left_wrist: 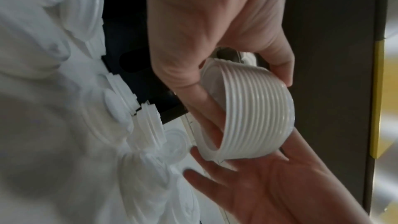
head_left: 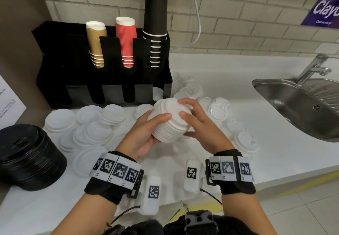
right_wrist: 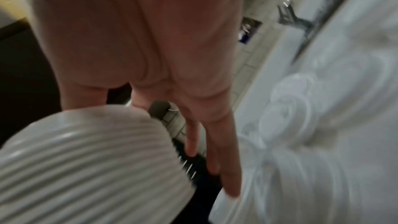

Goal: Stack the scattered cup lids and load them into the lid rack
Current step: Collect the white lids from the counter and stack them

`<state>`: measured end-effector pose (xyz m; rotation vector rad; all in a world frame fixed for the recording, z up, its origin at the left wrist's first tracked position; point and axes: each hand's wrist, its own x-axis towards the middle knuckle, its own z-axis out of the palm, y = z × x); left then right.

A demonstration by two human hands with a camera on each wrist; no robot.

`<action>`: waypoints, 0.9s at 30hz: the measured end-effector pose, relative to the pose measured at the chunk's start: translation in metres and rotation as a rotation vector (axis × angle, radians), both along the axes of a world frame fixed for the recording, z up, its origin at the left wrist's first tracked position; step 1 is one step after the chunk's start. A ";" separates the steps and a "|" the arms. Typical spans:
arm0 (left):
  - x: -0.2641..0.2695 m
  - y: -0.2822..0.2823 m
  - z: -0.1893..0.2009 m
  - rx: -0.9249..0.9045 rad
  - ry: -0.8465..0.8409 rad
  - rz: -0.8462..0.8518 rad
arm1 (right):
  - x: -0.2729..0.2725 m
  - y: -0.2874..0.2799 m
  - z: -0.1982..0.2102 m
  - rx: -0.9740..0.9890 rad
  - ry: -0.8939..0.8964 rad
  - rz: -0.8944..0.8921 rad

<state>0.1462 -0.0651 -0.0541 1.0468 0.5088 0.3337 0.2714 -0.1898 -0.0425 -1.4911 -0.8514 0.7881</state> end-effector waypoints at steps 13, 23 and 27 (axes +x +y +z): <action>-0.021 0.034 0.003 0.171 0.311 -0.015 | -0.014 0.008 -0.010 -0.227 0.083 0.025; -0.037 0.050 0.015 0.280 0.270 0.088 | -0.030 0.026 -0.029 -0.452 -0.261 0.127; -0.040 0.050 0.016 0.292 0.266 0.076 | -0.023 0.027 -0.031 -0.565 -0.429 0.169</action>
